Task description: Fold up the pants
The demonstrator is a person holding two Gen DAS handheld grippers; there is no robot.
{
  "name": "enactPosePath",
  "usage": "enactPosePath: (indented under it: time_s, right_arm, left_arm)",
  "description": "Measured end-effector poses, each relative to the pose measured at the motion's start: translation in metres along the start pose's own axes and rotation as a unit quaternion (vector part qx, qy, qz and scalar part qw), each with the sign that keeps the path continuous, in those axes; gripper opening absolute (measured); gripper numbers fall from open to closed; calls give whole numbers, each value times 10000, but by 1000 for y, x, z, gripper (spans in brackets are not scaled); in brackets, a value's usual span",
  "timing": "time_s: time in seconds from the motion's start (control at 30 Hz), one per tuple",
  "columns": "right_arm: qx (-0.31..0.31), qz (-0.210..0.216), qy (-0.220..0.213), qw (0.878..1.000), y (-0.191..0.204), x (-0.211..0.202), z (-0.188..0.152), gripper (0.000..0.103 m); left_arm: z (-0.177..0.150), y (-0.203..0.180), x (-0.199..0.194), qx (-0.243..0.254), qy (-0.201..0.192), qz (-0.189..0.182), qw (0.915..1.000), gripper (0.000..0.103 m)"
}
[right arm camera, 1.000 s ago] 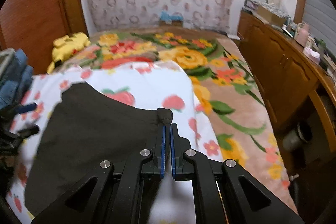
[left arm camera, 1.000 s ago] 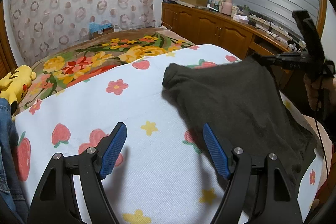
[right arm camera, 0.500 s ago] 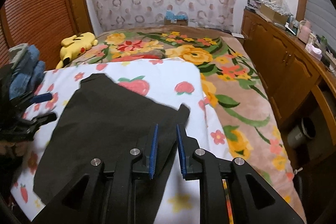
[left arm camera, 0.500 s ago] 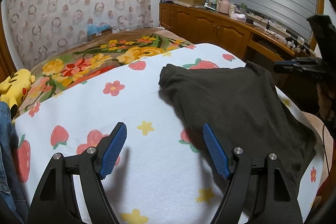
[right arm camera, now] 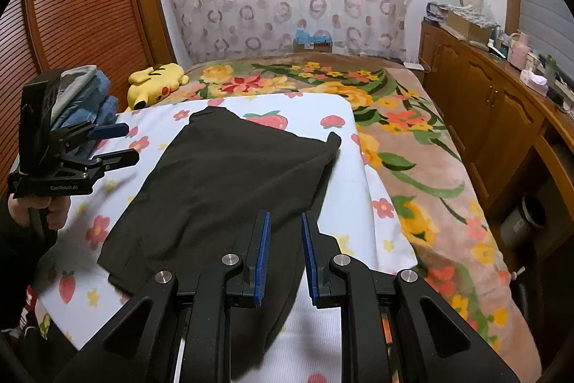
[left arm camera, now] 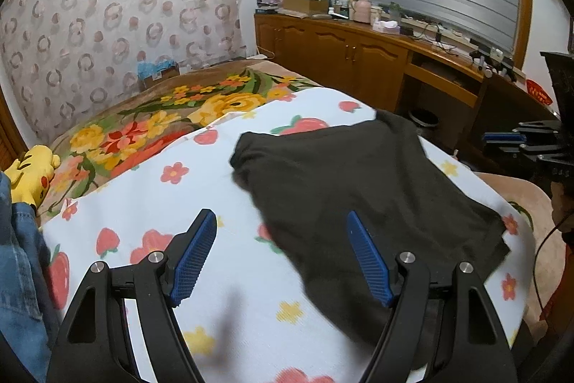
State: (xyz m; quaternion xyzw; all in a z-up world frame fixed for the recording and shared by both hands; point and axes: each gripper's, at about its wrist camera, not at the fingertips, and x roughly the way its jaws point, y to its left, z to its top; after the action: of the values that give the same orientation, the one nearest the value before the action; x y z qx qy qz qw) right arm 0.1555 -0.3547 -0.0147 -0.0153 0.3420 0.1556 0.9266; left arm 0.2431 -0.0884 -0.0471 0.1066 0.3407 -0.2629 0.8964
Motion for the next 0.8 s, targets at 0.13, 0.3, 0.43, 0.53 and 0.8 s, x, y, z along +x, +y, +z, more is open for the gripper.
enactPosePath:
  time_s: [0.13, 0.3, 0.43, 0.53, 0.8]
  right_arm:
    - [56, 53, -36, 10000, 2, -3, -11, 21]
    - [112, 126, -39, 9999, 8, -8, -27, 32]
    - [99, 141, -25, 9998, 13, -11, -36, 33]
    - [96, 152, 17, 9998, 15, -12, -40, 33]
    - [20, 193, 29, 9998, 19, -21, -46, 33]
  left_arm:
    - [-11, -15, -13, 1, 24, -24, 10000, 76]
    - [-25, -27, -24, -97, 51, -69, 9999, 76]
    - [-39, -36, -34, -149, 66, -50, 9999, 76]
    - [-45, -43, -38, -178, 79, -47, 9998, 76]
    - [-67, -58, -50, -319, 148, -52, 9994, 76]
